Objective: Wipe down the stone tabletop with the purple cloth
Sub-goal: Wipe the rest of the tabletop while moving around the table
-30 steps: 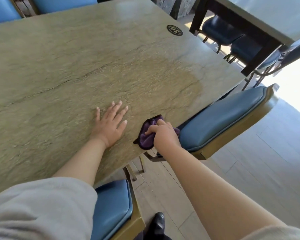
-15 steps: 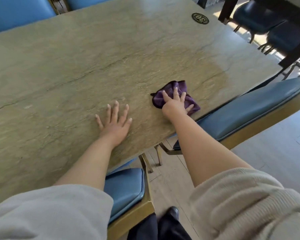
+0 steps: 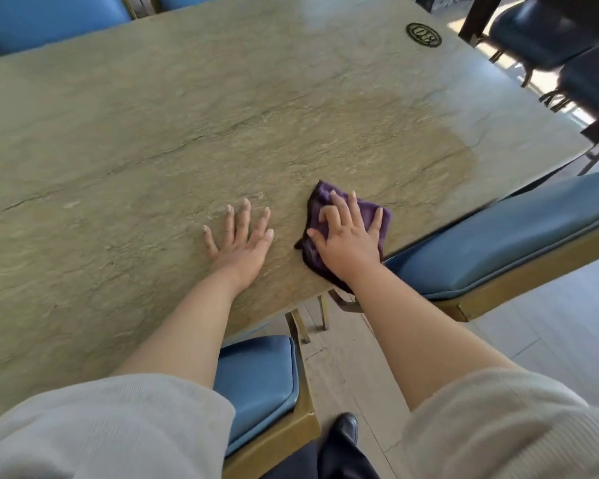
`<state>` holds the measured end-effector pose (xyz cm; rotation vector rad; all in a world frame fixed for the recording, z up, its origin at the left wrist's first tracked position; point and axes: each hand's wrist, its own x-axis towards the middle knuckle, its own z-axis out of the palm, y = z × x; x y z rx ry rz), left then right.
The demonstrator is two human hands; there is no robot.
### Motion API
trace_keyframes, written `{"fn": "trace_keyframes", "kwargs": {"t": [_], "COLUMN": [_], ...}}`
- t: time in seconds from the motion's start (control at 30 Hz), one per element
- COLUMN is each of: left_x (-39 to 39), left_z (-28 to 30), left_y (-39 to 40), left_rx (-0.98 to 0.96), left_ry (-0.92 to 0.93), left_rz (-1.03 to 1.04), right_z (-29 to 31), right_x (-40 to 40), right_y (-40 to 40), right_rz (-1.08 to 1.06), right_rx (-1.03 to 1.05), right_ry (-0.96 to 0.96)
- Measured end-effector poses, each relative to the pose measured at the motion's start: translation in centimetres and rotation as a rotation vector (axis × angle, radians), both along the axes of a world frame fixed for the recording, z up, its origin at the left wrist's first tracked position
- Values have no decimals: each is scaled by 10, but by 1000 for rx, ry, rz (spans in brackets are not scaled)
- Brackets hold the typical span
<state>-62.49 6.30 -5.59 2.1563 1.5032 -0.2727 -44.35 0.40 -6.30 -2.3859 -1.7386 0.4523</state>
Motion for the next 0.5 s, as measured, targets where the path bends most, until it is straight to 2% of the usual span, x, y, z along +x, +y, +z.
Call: {"fn": "trace_keyframes", "kwargs": {"t": [0.13, 0.2, 0.3, 0.4, 0.43, 0.5], "left_x": [0, -2, -13, -29, -32, -36], "left_z": [-5, -5, -3, -6, -8, -12], "left_y": [2, 4, 15, 16, 13, 10], "left_rx": [6, 15, 179, 325, 336, 362], "left_ry": [-93, -253, -425, -250, -174, -78], "left_rz": [65, 167, 265, 162, 140, 108], "right_z": [-5, -3, -6, -10, -10, -8], "right_x": [-16, -36, -64, -54, -45, -33], "right_y": [40, 30, -14, -33, -28, -8], "right_rz": [4, 123, 339, 572, 597, 503], "right_rx": [-16, -4, 95, 119, 94, 43], "right_ry": [-33, -87, -114, -158, -177, -192]}}
